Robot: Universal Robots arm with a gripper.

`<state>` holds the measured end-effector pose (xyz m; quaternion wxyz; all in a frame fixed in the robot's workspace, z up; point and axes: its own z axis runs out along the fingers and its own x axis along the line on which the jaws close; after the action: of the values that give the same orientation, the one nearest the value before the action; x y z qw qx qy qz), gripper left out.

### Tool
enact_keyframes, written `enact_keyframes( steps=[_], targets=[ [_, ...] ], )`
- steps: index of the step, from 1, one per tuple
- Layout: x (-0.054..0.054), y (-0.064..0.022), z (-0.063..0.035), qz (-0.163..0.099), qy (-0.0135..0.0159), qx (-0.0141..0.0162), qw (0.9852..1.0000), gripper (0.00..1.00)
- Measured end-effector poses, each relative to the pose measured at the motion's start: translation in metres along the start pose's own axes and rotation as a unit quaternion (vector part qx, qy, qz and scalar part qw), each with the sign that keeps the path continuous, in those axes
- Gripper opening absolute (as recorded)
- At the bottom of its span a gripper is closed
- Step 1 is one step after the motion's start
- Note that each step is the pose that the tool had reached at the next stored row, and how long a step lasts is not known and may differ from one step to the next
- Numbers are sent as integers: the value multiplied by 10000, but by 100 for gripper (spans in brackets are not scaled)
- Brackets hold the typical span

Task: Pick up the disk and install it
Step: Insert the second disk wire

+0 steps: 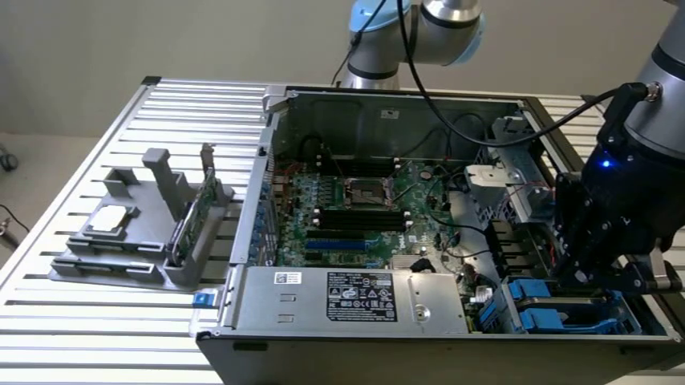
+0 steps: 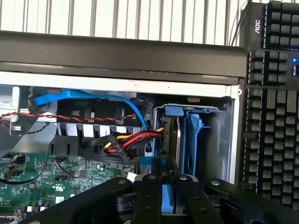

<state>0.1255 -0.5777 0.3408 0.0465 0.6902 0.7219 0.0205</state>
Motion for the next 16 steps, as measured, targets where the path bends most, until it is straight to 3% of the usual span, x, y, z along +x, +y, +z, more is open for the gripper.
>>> enact_keyframes(
  steps=[16],
  targets=[
    [-28, 6, 53, 9, 94, -4, 10000, 17]
  ],
)
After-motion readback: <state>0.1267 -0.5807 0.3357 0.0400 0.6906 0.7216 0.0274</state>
